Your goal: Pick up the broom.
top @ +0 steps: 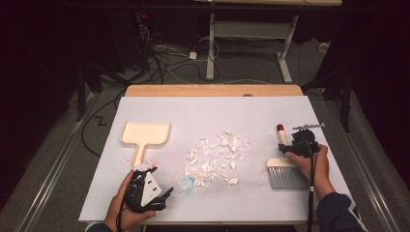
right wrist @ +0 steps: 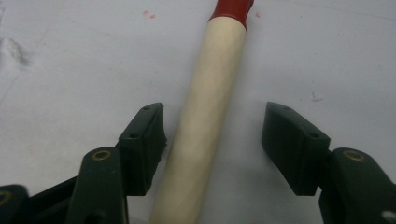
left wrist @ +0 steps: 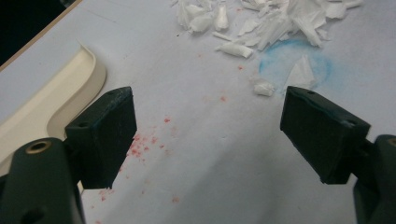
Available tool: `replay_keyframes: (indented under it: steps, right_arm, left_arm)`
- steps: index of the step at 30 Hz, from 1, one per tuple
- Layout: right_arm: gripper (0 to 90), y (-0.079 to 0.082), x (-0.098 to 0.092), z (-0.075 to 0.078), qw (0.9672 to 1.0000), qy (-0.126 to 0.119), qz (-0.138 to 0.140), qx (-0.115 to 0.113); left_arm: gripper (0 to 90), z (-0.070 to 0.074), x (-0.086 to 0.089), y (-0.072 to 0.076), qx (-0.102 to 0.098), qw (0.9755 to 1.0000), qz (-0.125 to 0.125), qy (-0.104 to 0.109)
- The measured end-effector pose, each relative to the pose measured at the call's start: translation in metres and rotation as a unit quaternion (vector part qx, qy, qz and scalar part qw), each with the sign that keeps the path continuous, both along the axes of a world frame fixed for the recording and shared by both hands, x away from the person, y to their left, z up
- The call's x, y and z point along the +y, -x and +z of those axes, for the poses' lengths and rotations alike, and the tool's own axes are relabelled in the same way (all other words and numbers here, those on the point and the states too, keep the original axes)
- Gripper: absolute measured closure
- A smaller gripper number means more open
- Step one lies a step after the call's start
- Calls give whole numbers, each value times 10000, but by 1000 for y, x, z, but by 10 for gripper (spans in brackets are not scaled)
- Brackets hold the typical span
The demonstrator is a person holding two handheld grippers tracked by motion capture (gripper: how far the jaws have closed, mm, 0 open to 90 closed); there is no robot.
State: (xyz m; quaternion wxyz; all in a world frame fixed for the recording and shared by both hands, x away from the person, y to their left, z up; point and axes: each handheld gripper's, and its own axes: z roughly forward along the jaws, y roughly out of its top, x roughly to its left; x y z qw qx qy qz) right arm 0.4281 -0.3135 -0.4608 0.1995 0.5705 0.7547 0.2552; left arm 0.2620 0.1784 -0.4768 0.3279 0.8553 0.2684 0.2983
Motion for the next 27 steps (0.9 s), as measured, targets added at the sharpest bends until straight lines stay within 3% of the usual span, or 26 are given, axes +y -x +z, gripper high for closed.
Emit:
replay_keyframes:
  steps: [2,5,7,13,21,24,27]
  right_arm:
    - [485,0,2,2,9999,145,-11,78]
    - [616,0,6,2,9999,145,52,58]
    - [629,0,7,1,10000,65,-16,33]
    - [711,0,11,0,9999,124,-43,-78]
    - [712,4,11,0,9993,183,129,-307]
    - [712,12,11,9,9969,114,146,-769]
    - [712,27,10,23,9905,33,308,-1342]
  left_arm:
    - [176,0,0,0,-4,10000,8,-8]
    - [176,0,-1,0,-8,10000,-3,-41]
    - [179,0,-1,0,1,10000,-19,-47]
    - [180,0,-3,-1,36,10000,-62,0]
    - [180,1,-3,-1,21,10000,-47,47]
    - [180,0,-2,0,64,10000,-50,34]
    - [179,0,0,1,84,10000,-29,30]
